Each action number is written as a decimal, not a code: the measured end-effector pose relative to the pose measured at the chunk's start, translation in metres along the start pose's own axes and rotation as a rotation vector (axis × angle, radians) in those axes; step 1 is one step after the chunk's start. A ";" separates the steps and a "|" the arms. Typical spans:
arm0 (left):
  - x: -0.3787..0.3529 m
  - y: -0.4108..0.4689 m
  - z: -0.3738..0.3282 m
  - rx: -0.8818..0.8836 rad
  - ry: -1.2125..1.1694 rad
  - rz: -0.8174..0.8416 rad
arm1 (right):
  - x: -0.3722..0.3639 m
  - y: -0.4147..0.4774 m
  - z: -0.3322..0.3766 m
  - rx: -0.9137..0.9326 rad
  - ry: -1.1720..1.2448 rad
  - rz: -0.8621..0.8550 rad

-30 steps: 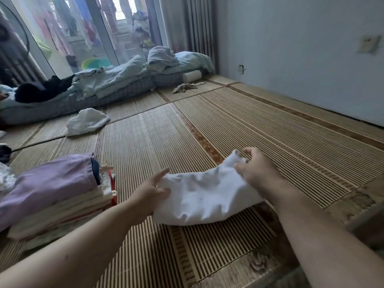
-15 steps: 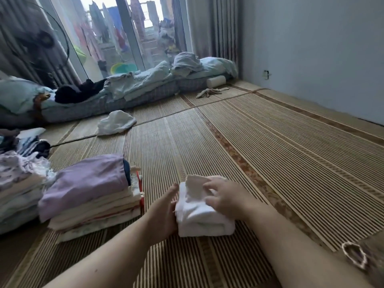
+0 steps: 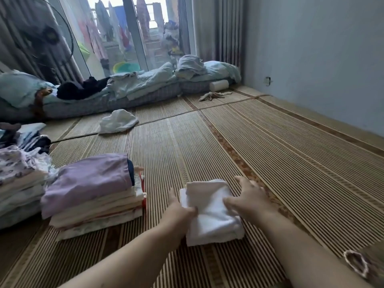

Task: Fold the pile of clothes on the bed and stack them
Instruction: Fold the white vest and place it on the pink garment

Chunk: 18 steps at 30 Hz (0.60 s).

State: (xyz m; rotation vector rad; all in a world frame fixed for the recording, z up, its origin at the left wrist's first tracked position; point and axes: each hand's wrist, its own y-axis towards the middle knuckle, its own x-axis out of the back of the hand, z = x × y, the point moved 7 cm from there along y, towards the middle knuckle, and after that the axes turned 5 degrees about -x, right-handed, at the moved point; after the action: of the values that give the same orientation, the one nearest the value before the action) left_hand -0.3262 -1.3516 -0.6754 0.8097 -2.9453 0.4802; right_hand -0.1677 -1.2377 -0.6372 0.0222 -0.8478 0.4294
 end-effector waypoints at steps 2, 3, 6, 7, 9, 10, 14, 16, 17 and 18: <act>-0.008 -0.018 0.013 0.130 -0.059 0.034 | 0.004 -0.003 -0.014 -0.069 -0.062 0.060; -0.008 -0.030 0.016 0.151 0.009 0.054 | 0.004 -0.004 -0.017 -0.069 -0.068 0.093; 0.007 -0.047 0.003 -0.060 0.543 -0.012 | 0.008 -0.014 -0.012 0.007 -0.128 0.110; 0.010 -0.051 -0.011 -0.194 0.727 -0.048 | 0.008 -0.019 -0.008 0.040 -0.177 0.104; 0.003 -0.054 -0.041 -0.487 0.989 -0.071 | 0.005 -0.031 0.000 0.111 -0.236 0.081; -0.008 -0.053 -0.055 -0.634 1.107 -0.034 | 0.001 -0.037 0.004 0.156 -0.257 0.079; -0.054 -0.021 -0.064 -0.795 1.449 0.371 | -0.037 -0.061 0.005 0.198 -0.394 0.165; -0.051 0.000 -0.049 -0.691 1.588 0.489 | -0.051 -0.065 -0.007 0.087 -0.440 0.216; -0.045 0.009 -0.040 -0.618 1.592 0.524 | -0.055 -0.065 -0.013 0.040 -0.461 0.227; -0.037 0.016 -0.030 -0.542 1.558 0.546 | -0.058 -0.065 -0.019 0.013 -0.488 0.232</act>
State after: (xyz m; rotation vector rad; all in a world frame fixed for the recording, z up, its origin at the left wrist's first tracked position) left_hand -0.3038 -1.3115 -0.6562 -0.3832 -1.5590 0.1310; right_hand -0.1631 -1.3144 -0.6819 0.0417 -1.3354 0.6618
